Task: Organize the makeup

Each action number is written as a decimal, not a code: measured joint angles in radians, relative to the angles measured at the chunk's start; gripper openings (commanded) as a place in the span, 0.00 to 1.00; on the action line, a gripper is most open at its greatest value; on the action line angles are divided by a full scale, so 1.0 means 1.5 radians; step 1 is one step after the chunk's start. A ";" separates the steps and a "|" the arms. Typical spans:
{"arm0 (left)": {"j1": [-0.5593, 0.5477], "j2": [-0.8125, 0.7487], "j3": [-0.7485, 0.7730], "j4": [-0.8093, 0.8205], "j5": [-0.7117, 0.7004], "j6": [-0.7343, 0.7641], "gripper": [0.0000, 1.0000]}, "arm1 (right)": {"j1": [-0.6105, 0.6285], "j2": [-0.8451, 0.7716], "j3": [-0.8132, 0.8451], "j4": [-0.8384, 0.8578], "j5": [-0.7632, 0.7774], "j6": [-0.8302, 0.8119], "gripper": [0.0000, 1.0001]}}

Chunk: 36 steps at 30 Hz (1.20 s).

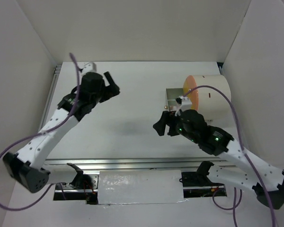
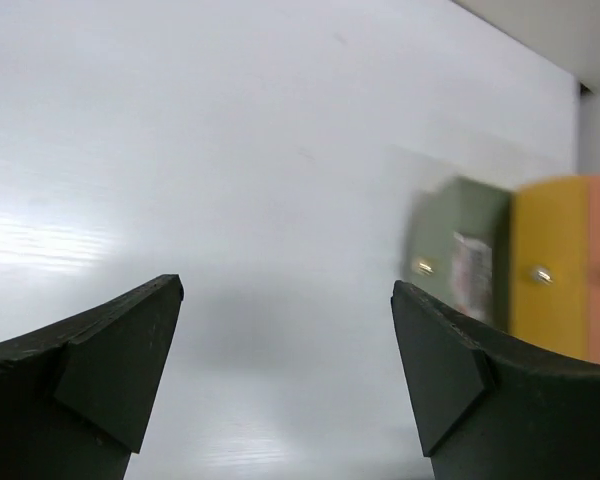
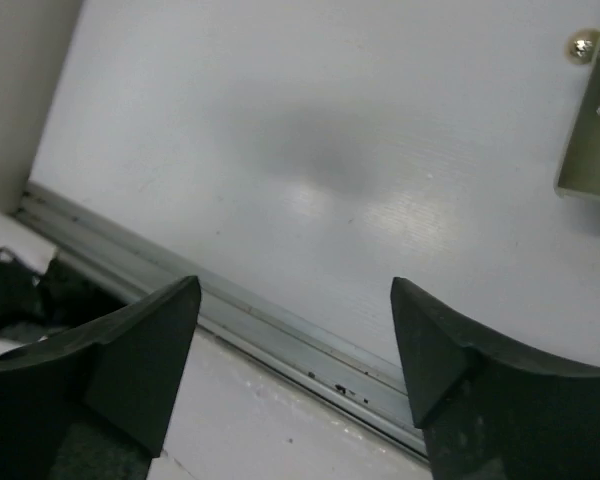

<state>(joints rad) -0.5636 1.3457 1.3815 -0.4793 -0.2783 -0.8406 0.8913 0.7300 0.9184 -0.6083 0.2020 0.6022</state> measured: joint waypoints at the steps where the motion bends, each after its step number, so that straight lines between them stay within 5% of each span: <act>1: 0.024 -0.042 -0.020 -0.041 -0.041 0.003 0.99 | -0.004 0.038 -0.002 0.014 0.008 0.002 0.72; 2: 0.040 -0.083 -0.039 -0.064 -0.065 0.015 0.99 | -0.010 0.083 0.000 0.022 0.019 0.002 0.33; 3: 0.048 -0.121 -0.056 -0.086 -0.082 0.027 0.99 | -0.018 0.122 0.004 0.031 0.024 -0.005 0.13; 5: 0.048 -0.195 -0.099 -0.111 -0.086 0.072 0.99 | -0.033 0.231 0.039 0.033 0.042 -0.010 0.00; 13: 0.042 -0.350 -0.304 -0.164 -0.065 0.198 0.99 | -0.115 0.667 0.301 0.012 0.137 -0.049 0.00; 16: 0.044 -0.361 -0.325 -0.160 -0.051 0.216 0.99 | -0.152 0.744 0.332 -0.024 0.180 -0.049 0.00; 36: 0.051 -0.391 -0.335 -0.115 0.037 0.263 0.99 | -0.256 0.772 0.337 -0.098 0.305 -0.087 0.00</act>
<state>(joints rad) -0.4877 0.7593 0.8787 -0.6514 -0.2226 -0.4458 0.5072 1.8877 1.4235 -0.7559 0.6598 0.4721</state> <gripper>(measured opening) 0.994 0.007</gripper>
